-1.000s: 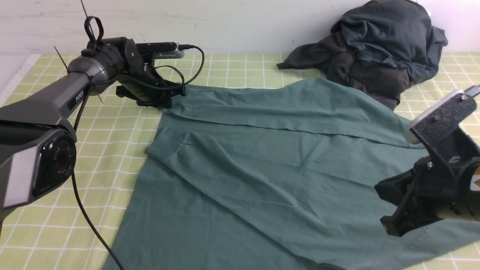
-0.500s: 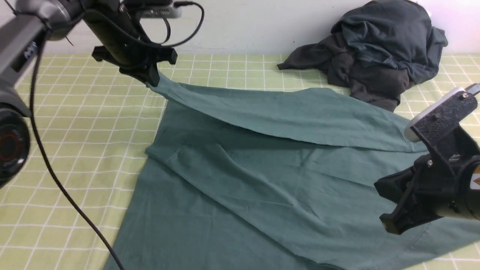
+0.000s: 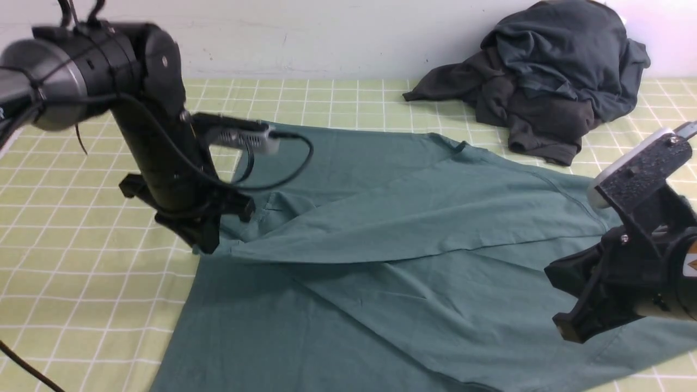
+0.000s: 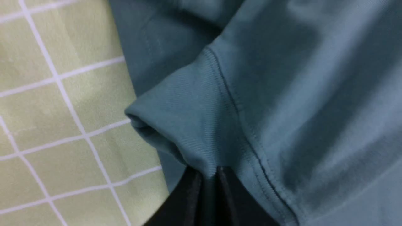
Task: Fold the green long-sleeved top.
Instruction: Use the left arm to drag and drop the cuff onto the cuff closest to the left arm, then use both arms simultaneously to clamp the lower edge of the clothing fabric, then use both arms to drag the lower edge of the fabric forward and fold it over the upper edge, then use the right arm to clamp the right edge of the fabric
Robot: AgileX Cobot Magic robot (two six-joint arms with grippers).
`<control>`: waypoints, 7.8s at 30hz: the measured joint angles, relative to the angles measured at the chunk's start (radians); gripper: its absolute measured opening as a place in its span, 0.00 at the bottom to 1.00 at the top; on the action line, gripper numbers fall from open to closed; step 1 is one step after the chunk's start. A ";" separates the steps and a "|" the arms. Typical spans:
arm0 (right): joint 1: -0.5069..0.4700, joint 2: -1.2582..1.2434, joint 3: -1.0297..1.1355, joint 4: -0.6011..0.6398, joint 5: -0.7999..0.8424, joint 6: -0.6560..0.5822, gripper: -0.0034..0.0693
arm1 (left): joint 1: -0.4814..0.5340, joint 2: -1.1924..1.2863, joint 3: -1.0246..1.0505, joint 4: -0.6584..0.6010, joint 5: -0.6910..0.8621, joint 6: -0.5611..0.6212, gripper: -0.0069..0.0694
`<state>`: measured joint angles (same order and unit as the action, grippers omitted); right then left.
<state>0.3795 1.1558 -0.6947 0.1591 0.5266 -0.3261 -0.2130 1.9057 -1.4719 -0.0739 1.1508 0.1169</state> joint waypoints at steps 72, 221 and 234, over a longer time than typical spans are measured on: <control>0.021 0.335 0.010 -0.641 0.255 -0.237 0.37 | -0.252 -0.561 0.745 0.074 -0.490 0.144 0.09; -0.195 1.134 -0.975 0.037 -0.209 -0.424 0.03 | 0.019 0.201 -0.798 0.015 0.089 0.241 0.09; -0.403 0.972 -1.277 -0.112 0.224 0.118 0.18 | 0.019 -0.307 -0.523 0.005 0.105 0.241 0.09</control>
<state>-0.0237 2.1279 -1.9720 0.0472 0.7510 -0.2078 -0.1940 1.5991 -1.9946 -0.0686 1.2556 0.3577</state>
